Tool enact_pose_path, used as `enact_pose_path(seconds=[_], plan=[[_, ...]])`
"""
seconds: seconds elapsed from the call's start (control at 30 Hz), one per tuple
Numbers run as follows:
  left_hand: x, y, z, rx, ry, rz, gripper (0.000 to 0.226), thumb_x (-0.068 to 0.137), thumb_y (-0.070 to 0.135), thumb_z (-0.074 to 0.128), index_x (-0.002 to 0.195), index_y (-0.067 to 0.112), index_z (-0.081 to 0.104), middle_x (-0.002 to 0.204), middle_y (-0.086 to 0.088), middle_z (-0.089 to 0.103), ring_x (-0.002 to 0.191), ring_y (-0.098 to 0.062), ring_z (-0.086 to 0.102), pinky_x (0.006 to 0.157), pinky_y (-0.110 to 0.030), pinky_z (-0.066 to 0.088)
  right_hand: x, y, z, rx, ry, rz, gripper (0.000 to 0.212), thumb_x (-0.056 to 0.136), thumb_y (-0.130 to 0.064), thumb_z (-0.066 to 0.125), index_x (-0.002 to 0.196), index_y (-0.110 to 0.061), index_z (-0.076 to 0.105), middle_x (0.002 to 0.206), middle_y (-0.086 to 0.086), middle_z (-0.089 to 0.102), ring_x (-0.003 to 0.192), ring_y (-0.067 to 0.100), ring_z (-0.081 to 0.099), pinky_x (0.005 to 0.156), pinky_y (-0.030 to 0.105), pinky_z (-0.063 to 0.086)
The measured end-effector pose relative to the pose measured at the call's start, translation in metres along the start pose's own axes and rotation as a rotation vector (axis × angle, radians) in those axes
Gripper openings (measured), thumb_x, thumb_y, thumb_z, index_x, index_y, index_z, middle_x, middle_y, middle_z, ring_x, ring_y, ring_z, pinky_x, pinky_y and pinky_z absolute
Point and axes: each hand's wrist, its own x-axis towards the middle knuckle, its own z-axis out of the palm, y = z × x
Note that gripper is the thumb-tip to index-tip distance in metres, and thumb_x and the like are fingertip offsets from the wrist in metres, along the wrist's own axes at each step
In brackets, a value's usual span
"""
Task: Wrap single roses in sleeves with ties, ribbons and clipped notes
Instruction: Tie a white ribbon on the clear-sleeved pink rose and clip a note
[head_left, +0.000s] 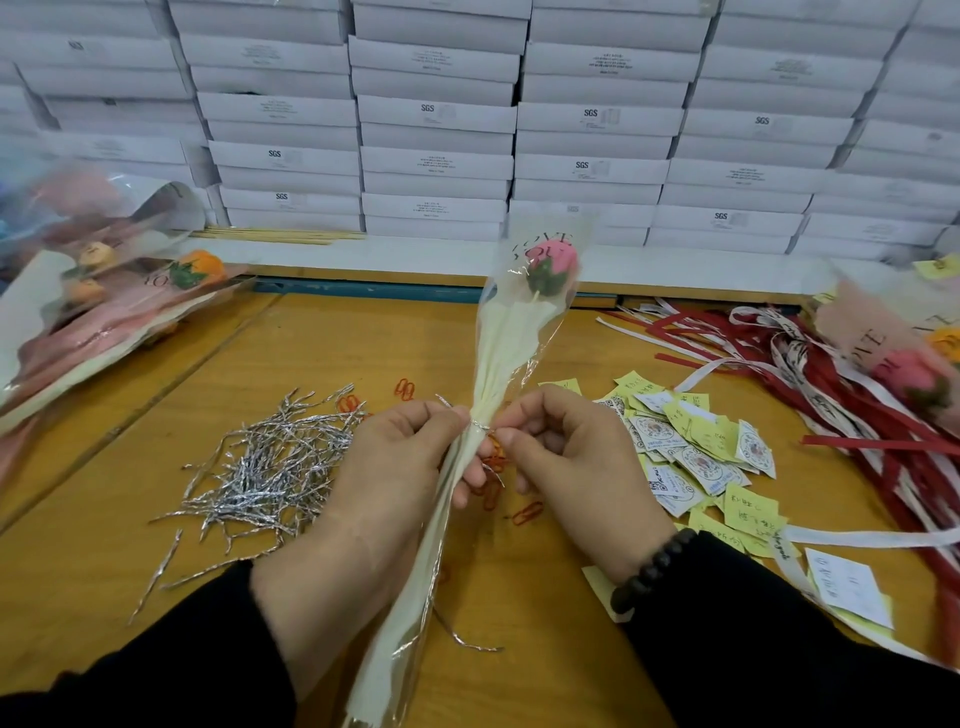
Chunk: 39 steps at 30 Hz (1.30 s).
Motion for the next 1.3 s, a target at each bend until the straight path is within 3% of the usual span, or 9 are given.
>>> enact_pose_path(seconds=[0.23,0.43,0.5,0.57,0.7,0.77,0.87,1.07,1.3], plan=[[-0.001,-0.0011,-0.0001,-0.025,-0.026,-0.009,0.026,0.091,0.011,0.054,0.069,-0.001,0.061,0.053,-0.016,0.055,0.036,-0.016,0.041,0.035,-0.02,0.036,0.003,0.0012,-0.0029,0.216,-0.094,0.179,0.012,0.085,0.002,0.06,0.089,-0.009,0.063,0.055,0.002,0.053,0.039,0.005,0.048,0.043,0.016,0.04],[-0.0008,0.0005,-0.001,-0.059,-0.071,-0.028,0.018,0.085,0.01,0.059,0.072,-0.001,0.061,0.052,-0.013,0.055,0.035,-0.013,0.04,0.035,-0.017,0.035,0.0033,0.0012,-0.0023,0.202,-0.1,0.115,0.023,0.086,0.005,0.058,0.102,-0.009,0.065,0.06,-0.002,0.05,0.041,0.004,0.044,0.046,0.013,0.039],[0.0,0.0025,-0.0004,-0.098,-0.044,-0.035,0.008,0.082,0.008,0.061,0.085,0.001,0.057,0.056,-0.015,0.059,0.034,-0.013,0.042,0.033,-0.017,0.035,0.0034,0.002,-0.0019,0.185,-0.081,0.114,0.027,0.086,0.003,0.059,0.111,-0.007,0.062,0.062,-0.003,0.05,0.041,0.003,0.044,0.047,0.013,0.04],[0.0008,0.0032,-0.0005,-0.116,-0.002,-0.03,0.021,0.082,0.008,0.062,0.095,0.006,0.046,0.058,-0.016,0.061,0.033,-0.014,0.042,0.033,-0.018,0.034,0.0033,0.0017,-0.0013,0.169,-0.078,0.101,0.027,0.086,0.002,0.059,0.111,-0.009,0.062,0.063,-0.003,0.05,0.042,0.003,0.044,0.047,0.014,0.04],[0.0004,0.0037,0.0007,-0.097,0.025,0.016,0.023,0.085,0.007,0.06,0.088,0.011,0.038,0.056,-0.016,0.06,0.031,-0.014,0.04,0.032,-0.017,0.033,0.0031,0.001,0.0001,0.182,-0.081,0.076,0.025,0.086,0.004,0.059,0.102,-0.015,0.064,0.061,-0.004,0.051,0.041,0.003,0.044,0.047,0.014,0.04],[-0.0002,0.0041,0.0018,-0.083,0.027,0.034,0.018,0.085,0.006,0.059,0.085,0.009,0.042,0.056,-0.016,0.06,0.031,-0.014,0.041,0.031,-0.017,0.033,0.003,0.002,0.0003,0.188,-0.083,0.071,0.027,0.086,0.003,0.059,0.098,-0.02,0.063,0.057,-0.008,0.051,0.041,0.003,0.045,0.047,0.014,0.04],[-0.0015,0.004,0.0025,-0.071,0.024,0.042,0.007,0.086,0.004,0.059,0.087,0.002,0.053,0.057,-0.015,0.062,0.032,-0.013,0.043,0.032,-0.017,0.034,0.0032,0.0041,0.0002,0.181,-0.082,0.075,0.026,0.086,0.003,0.059,0.106,-0.014,0.063,0.054,-0.009,0.052,0.041,0.002,0.045,0.047,0.014,0.041],[-0.0024,0.0024,0.0028,-0.057,0.008,0.027,0.012,0.086,0.005,0.059,0.085,-0.006,0.064,0.056,-0.012,0.063,0.033,-0.011,0.044,0.034,-0.017,0.037,0.0034,0.0067,-0.0005,0.162,-0.076,0.08,0.031,0.087,0.001,0.059,0.116,-0.007,0.061,0.063,-0.003,0.051,0.042,0.001,0.046,0.044,0.016,0.041],[-0.001,0.0007,0.0019,-0.026,0.0,0.002,0.014,0.077,0.013,0.067,0.074,0.0,0.069,0.055,-0.011,0.062,0.035,-0.012,0.044,0.035,-0.017,0.037,0.0023,0.0055,-0.001,0.175,-0.068,0.074,0.023,0.086,0.003,0.059,0.102,-0.014,0.064,0.059,-0.005,0.052,0.04,0.001,0.047,0.042,0.015,0.04]])
